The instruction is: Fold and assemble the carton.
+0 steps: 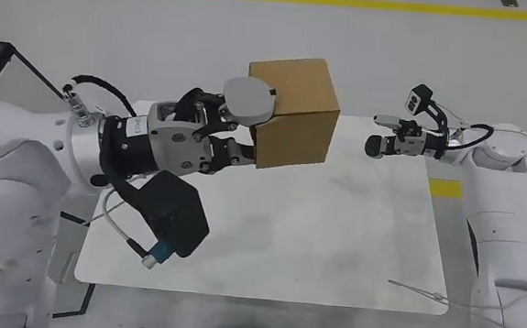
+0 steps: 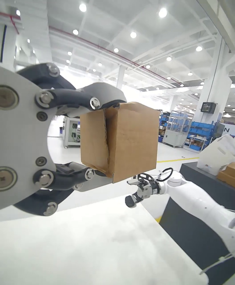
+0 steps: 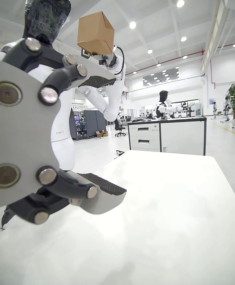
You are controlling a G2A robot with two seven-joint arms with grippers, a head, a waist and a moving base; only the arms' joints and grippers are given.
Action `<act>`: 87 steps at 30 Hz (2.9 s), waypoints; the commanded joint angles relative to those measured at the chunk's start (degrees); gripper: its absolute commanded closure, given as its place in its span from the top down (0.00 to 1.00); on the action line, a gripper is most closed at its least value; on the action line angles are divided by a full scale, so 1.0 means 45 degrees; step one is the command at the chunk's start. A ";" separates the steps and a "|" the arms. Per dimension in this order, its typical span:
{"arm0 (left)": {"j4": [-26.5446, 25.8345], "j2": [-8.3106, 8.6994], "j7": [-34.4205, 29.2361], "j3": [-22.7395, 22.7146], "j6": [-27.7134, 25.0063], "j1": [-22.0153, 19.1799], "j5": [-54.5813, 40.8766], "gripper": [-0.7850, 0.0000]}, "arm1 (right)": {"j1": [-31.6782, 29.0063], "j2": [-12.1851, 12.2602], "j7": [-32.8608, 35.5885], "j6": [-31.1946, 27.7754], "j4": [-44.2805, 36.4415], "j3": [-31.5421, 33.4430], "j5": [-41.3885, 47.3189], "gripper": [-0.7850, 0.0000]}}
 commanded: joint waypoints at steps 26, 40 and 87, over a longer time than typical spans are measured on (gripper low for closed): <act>0.1118 0.0203 0.0006 -0.1172 0.2453 0.4076 -0.7232 0.00 | 0.0000 0.0000 0.0000 0.0000 0.0000 0.0000 0.0000 1.00; 0.1527 0.0116 -0.0170 -0.0731 0.2975 0.4585 -1.0382 0.00 | 0.0000 0.0000 0.0000 0.0000 0.0000 0.0000 0.0000 1.00; 0.0000 0.0059 -0.5711 -0.0637 0.3772 0.4337 -1.2578 0.00 | 0.0000 0.0000 0.0000 0.0000 0.0000 0.0000 0.0000 1.00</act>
